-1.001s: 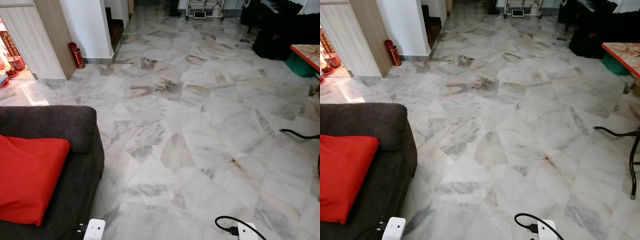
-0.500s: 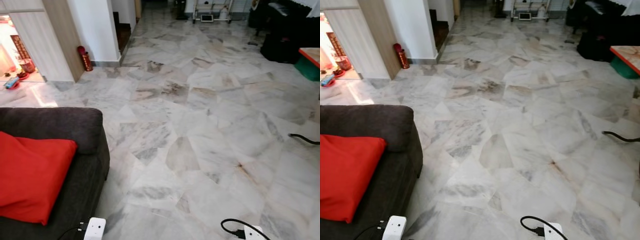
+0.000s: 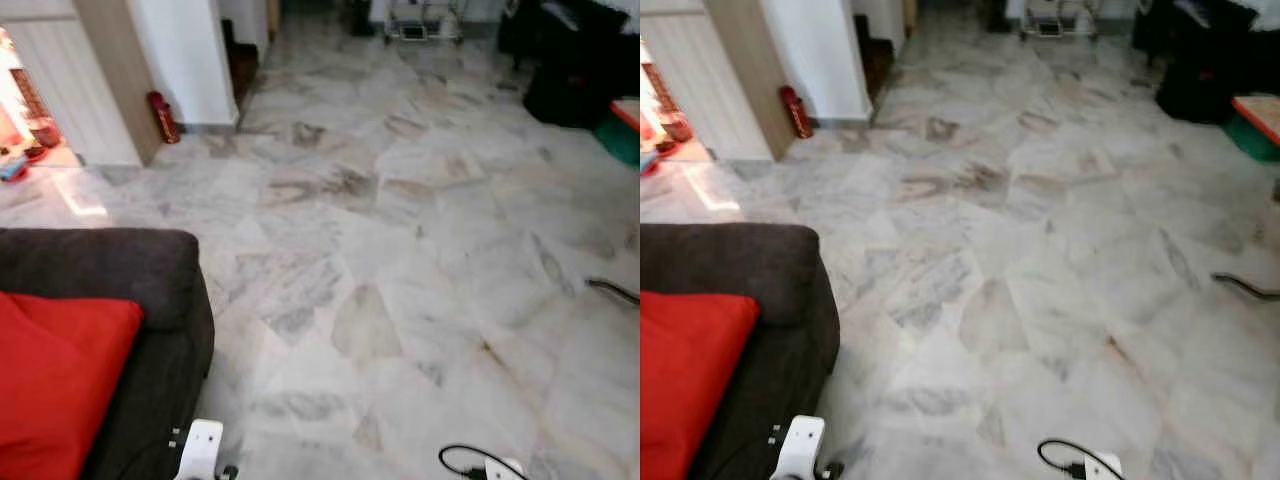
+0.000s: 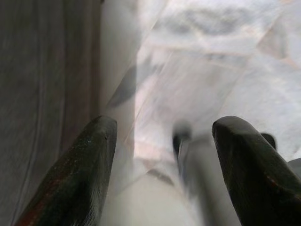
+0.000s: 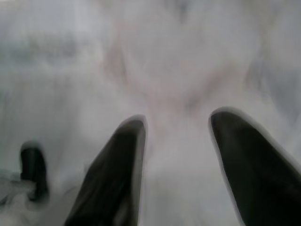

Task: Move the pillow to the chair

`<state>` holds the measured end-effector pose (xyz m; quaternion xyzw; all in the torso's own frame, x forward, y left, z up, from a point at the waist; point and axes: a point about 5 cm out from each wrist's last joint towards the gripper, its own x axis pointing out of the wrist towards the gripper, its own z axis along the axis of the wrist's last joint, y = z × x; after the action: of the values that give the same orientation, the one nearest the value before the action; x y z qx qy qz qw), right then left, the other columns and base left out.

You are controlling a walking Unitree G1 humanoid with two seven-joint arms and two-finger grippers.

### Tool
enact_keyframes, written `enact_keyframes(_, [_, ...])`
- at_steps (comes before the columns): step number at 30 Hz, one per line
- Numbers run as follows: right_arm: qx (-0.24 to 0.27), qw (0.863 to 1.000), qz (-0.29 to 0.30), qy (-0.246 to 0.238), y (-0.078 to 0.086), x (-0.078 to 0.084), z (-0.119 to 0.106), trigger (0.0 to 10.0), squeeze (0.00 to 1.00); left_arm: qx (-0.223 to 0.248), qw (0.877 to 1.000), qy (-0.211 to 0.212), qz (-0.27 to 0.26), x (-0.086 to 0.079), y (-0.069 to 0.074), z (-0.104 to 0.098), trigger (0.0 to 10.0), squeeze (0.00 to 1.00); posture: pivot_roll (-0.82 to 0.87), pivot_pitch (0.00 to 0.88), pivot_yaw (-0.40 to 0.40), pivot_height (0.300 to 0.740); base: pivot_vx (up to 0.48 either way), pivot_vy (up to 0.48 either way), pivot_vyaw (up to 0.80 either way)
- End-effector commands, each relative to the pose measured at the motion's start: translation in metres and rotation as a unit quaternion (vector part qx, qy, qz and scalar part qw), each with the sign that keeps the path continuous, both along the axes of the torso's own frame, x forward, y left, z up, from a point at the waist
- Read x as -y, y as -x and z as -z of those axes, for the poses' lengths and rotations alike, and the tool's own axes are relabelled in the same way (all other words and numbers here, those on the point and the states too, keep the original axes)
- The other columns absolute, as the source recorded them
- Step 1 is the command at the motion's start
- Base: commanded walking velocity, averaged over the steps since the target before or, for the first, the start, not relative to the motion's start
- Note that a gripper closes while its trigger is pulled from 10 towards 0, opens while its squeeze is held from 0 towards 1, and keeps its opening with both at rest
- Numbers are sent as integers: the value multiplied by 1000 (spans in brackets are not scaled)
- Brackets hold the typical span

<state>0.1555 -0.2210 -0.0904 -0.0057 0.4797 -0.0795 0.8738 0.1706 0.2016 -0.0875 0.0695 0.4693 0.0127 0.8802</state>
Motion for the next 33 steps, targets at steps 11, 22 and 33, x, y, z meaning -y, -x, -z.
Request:
enact_keyframes(11, [-8,1000,8,4,8,16,-1,10000,0,-11,1000,-2,4,0,2,1,10000,0,-61,0,1,740,278,0,0])
enact_keyframes(22, [-14,1000,-4,-2,16,-1,6,10000,0,-13,1000,-2,6,0,3,2,10000,0,-61,0,-2,740,278,0,-291])
enact_keyframes(33, [5,1000,-15,-11,-10,-29,1,10000,0,-14,1000,-3,5,-1,3,2,10000,0,-58,0,-4,740,270,0,0])
